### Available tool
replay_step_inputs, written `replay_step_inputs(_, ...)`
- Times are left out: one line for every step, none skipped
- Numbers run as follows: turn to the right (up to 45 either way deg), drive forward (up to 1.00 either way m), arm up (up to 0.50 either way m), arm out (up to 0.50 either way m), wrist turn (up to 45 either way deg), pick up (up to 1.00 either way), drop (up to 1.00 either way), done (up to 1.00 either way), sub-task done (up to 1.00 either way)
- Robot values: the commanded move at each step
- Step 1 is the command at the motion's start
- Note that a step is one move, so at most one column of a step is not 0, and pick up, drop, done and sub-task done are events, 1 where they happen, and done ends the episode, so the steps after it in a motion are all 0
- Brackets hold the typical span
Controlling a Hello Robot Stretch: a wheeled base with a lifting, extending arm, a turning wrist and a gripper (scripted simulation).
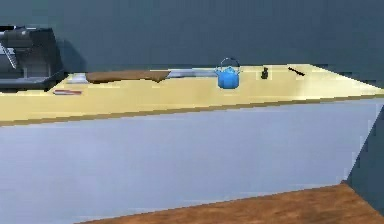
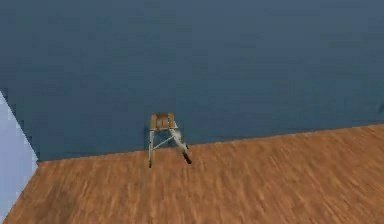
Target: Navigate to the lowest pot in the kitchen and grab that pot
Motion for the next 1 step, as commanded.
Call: replay_step_inputs(0.0,0.55,0.0,0.0,0.0,0.0,0.0,0.0,0.0)
